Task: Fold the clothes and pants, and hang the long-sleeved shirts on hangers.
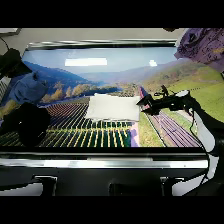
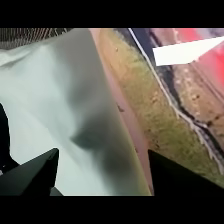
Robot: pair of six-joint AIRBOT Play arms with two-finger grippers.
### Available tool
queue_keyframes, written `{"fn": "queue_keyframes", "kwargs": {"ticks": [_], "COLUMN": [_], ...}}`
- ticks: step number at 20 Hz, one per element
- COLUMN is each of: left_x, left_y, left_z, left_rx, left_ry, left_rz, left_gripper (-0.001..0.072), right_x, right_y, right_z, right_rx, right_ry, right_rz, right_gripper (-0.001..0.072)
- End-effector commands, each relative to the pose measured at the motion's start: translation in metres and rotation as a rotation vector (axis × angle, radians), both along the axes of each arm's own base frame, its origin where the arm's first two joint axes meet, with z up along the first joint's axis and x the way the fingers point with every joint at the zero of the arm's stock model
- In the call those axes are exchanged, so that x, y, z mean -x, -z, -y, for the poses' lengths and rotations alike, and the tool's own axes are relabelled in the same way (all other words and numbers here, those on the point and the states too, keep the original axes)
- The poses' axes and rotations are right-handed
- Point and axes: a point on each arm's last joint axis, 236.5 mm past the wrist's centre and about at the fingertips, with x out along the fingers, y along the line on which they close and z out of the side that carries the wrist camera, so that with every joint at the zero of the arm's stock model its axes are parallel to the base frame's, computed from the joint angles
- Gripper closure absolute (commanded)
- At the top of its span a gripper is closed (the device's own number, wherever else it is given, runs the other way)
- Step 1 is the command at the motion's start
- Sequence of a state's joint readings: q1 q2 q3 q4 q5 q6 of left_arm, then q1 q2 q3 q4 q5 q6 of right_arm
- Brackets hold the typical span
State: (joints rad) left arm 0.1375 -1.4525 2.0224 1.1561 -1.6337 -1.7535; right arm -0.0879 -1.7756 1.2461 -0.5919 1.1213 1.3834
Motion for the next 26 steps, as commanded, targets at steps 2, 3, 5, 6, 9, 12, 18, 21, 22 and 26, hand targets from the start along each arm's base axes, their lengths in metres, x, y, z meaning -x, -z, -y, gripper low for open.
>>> {"fn": "queue_keyframes", "kwargs": {"ticks": [2,3,5,6,9,12,18,21,22,26], "left_x": [0.0,0.0,0.0,0.0,0.0,0.0,0.0,0.0,0.0,0.0], "left_y": [0.0,0.0,0.0,0.0,0.0,0.0,0.0,0.0,0.0,0.0], "left_z": [-0.001,-0.001,-0.001,-0.001,-0.001,-0.001,-0.001,-0.001,-0.001,-0.001], "left_rx": [-0.001,-0.001,-0.001,-0.001,-0.002,-0.002,-0.002,-0.002,-0.002,-0.002], "left_ry": [-0.002,-0.002,-0.002,-0.001,0.001,0.001,0.001,0.001,0.001,0.001], "left_rz": [0.0,0.0,0.0,0.0,0.001,0.001,0.001,0.001,0.001,0.001], "left_gripper": [0.0689,0.0689,0.069,0.069,0.069,0.069,0.0689,0.069,0.0689,0.069], "right_x": [0.002,0.0,-0.003,-0.003,-0.007,-0.024,-0.066,-0.076,-0.075,-0.054], "right_y": [0.012,0.013,0.014,0.014,0.007,-0.008,-0.048,-0.068,-0.073,-0.095], "right_z": [-0.027,-0.029,-0.029,-0.026,-0.025,-0.016,0.056,0.114,0.138,0.252], "right_rx": [0.029,0.039,0.044,0.043,0.044,0.093,0.195,0.219,0.237,0.368], "right_ry": [-0.043,-0.036,-0.025,-0.02,-0.014,0.006,0.158,0.276,0.323,0.553], "right_rz": [0.014,0.022,0.027,0.026,0.023,0.033,0.061,0.084,0.084,0.067], "right_gripper": [0.0159,0.025,0.0544,0.0681,0.0689,0.0689,0.0689,0.0689,0.0689,0.0689]}}
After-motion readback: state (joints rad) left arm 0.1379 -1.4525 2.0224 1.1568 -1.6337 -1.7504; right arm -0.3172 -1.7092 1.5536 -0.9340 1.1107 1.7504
